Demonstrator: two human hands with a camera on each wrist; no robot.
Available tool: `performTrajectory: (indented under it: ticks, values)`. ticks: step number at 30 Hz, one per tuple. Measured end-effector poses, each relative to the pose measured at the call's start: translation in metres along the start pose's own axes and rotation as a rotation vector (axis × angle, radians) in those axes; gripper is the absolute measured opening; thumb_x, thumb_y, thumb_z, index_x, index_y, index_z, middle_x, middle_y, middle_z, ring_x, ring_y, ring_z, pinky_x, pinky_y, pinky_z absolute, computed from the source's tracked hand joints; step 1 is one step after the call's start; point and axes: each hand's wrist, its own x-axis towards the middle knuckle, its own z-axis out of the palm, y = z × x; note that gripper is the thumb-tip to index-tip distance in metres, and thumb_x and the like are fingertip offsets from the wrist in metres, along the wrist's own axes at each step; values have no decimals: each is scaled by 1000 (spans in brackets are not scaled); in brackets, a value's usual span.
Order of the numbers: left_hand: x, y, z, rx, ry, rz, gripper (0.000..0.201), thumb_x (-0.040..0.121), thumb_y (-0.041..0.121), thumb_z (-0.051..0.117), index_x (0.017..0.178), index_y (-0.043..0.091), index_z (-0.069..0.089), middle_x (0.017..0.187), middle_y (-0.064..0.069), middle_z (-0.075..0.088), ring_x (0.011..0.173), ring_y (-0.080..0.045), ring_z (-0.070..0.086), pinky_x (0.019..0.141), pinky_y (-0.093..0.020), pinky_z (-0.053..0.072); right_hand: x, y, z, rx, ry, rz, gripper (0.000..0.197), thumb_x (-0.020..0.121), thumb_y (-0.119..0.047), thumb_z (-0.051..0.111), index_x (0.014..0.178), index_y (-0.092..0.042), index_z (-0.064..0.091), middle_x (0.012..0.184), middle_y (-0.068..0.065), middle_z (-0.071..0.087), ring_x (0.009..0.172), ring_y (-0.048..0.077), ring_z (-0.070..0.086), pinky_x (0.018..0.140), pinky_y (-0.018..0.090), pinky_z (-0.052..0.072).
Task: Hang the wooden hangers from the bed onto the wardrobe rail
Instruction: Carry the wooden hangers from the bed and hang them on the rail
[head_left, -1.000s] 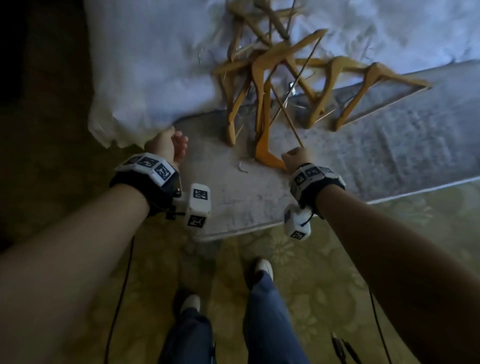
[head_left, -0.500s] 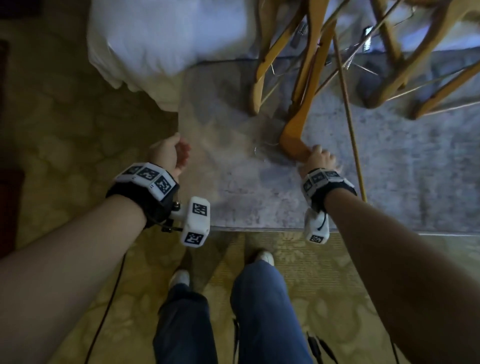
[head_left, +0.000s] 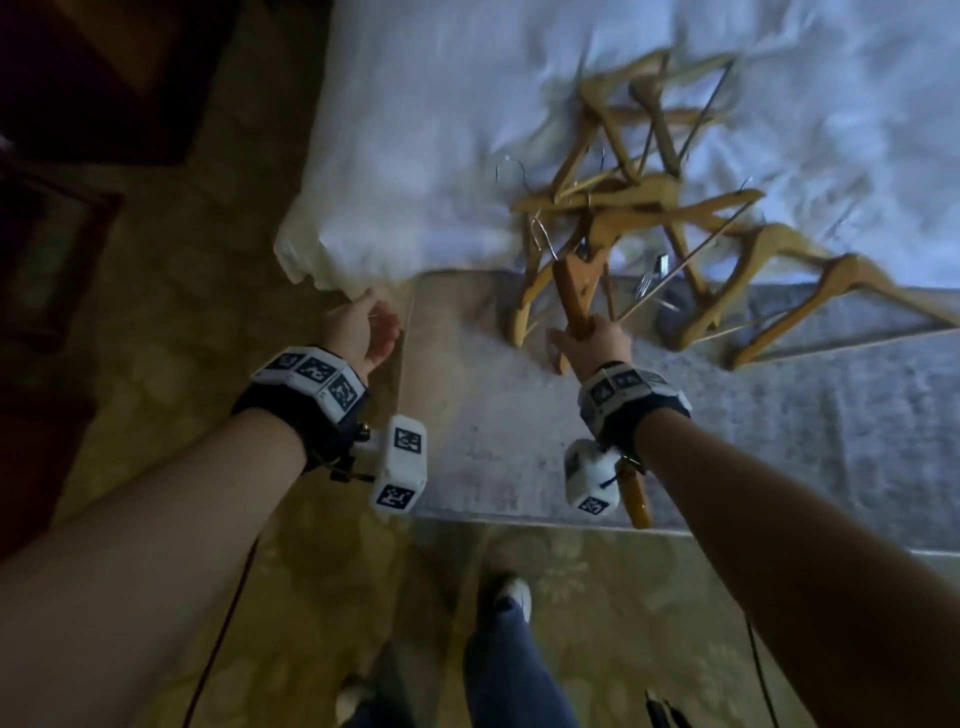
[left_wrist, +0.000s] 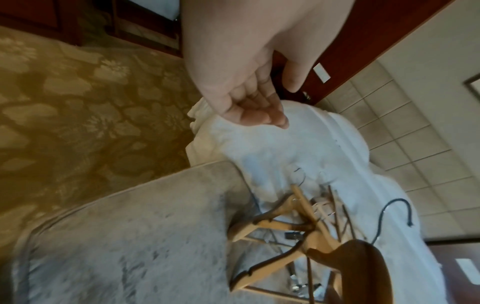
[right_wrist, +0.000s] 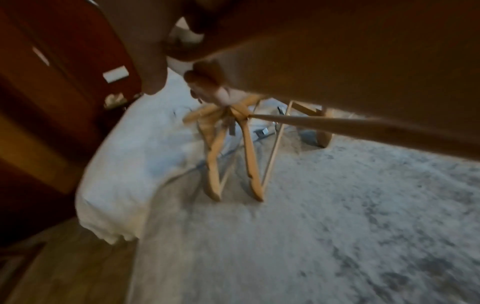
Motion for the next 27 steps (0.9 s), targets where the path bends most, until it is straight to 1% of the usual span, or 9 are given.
performTrajectory:
  ticks: [5, 9, 14, 17, 20, 22, 24, 25, 27]
  values:
    - [-47, 70, -41, 6, -29, 142, 25, 96, 23, 50, 73, 14, 56, 44, 9, 60, 40, -2, 54, 45, -15, 41, -65, -88, -37, -94, 3, -274, 36, 88, -37, 59, 111, -10, 61, 101, 13, 65, 95, 29, 61, 80, 33, 46]
    - [-93, 123, -104, 91, 15, 331, 16, 91, 11, 55, 105, 10, 62, 80, 1, 63, 72, -11, 57, 55, -20, 47, -142, -177, -45, -197, -7, -544, 33, 86, -46, 58, 96, -15, 62, 79, 4, 60, 77, 24, 61, 74, 32, 49]
    - [-152, 173, -222, 255, 123, 651, 50, 87, 8, 62, 134, 16, 47, 124, -3, 52, 117, -17, 49, 98, -29, 42, -253, -283, -16, -272, -37, -851, 43, 88, -53, 50, 98, -13, 63, 75, 5, 61, 74, 22, 60, 75, 33, 48]
    - [-187, 192, -311, 291, 148, 744, 57, 83, 21, 70, 135, 23, 47, 138, -2, 45, 125, -18, 45, 106, -33, 36, -317, -339, 16, -304, -117, -1011, 40, 88, -56, 49, 95, -18, 61, 71, -4, 59, 69, 14, 59, 74, 29, 49]
    - [-218, 197, -399, 416, 132, 781, 49, 80, 34, 72, 126, 27, 55, 130, 0, 55, 119, -18, 53, 105, -40, 40, -372, -385, 53, -330, -143, -1157, 44, 86, -55, 52, 88, -12, 64, 70, -1, 59, 67, 14, 58, 68, 24, 45]
    - [-247, 196, -459, 484, 156, 814, 44, 83, 32, 69, 123, 21, 58, 116, 3, 62, 108, -15, 58, 96, -28, 45, -414, -418, 82, -371, -151, -1284, 49, 85, -56, 53, 81, -8, 65, 62, -2, 55, 61, 14, 56, 64, 25, 44]
    - [-268, 194, -513, 529, 243, 816, 37, 85, 22, 68, 119, 14, 58, 101, 4, 63, 90, -11, 61, 74, -14, 48, -452, -448, 112, -446, -165, -1401, 46, 85, -57, 52, 74, -13, 62, 59, -3, 52, 58, 14, 54, 63, 28, 45]
    - [-280, 191, -539, 556, 300, 817, 36, 84, 20, 69, 117, 12, 58, 99, 2, 64, 86, -11, 62, 71, -15, 48, -471, -463, 129, -474, -173, -1472, 42, 85, -57, 52, 69, -19, 58, 57, -4, 50, 56, 13, 52, 62, 30, 44]
    - [-297, 184, -592, 596, 427, 814, 40, 79, 22, 74, 115, 11, 59, 105, -3, 67, 96, -16, 63, 86, -29, 50, -509, -492, 163, -518, -175, -1608, 37, 85, -58, 52, 68, -25, 52, 56, -8, 47, 57, 13, 51, 61, 29, 40]
